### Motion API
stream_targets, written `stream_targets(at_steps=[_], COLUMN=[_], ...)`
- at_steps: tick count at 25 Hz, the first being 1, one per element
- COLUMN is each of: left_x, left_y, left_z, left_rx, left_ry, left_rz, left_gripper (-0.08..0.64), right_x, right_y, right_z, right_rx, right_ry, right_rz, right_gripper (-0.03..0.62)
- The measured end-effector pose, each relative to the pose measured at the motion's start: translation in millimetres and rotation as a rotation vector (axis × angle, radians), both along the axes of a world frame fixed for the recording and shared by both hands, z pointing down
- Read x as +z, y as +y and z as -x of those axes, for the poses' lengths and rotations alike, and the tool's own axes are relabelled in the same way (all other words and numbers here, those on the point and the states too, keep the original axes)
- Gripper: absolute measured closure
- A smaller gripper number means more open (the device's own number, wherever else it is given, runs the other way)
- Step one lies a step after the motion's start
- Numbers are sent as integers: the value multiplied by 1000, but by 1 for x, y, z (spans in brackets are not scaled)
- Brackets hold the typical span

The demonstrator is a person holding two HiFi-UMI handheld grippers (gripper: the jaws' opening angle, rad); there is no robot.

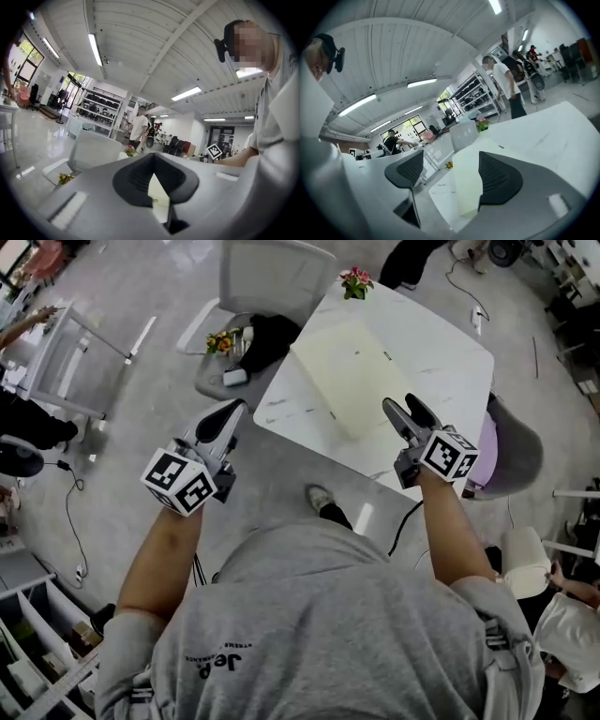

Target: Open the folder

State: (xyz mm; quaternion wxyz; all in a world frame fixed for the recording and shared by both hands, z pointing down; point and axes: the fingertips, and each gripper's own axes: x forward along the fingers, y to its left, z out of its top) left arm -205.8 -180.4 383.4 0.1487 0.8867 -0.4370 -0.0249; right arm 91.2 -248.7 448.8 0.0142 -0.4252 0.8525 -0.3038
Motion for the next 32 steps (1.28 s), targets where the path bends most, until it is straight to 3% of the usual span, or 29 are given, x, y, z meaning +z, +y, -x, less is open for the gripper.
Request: stream_targets(at_steps=[5, 11, 16, 20, 32], left_x=[28, 56, 72, 76, 82], left_y=[-17, -23, -23, -17, -11], left_z=[-60, -108, -119, -116, -115], left_rx=[114, 204, 227, 221, 196], left_ry=[-6, -32, -47, -51, -50], left_rz=[43, 89, 113, 128, 131], left_gripper=[511, 511, 511, 511, 511], right_x=[64, 119, 132, 137, 136], right_y=[22, 43, 31, 30, 25], right_z=[-35, -26, -16, -7, -13], right_rx=[69, 60, 44, 50, 39], right_ry=[-139, -338, -440, -445, -489], right_rz=[190, 351, 373, 414, 416], right_gripper=[235, 238, 238, 238, 241])
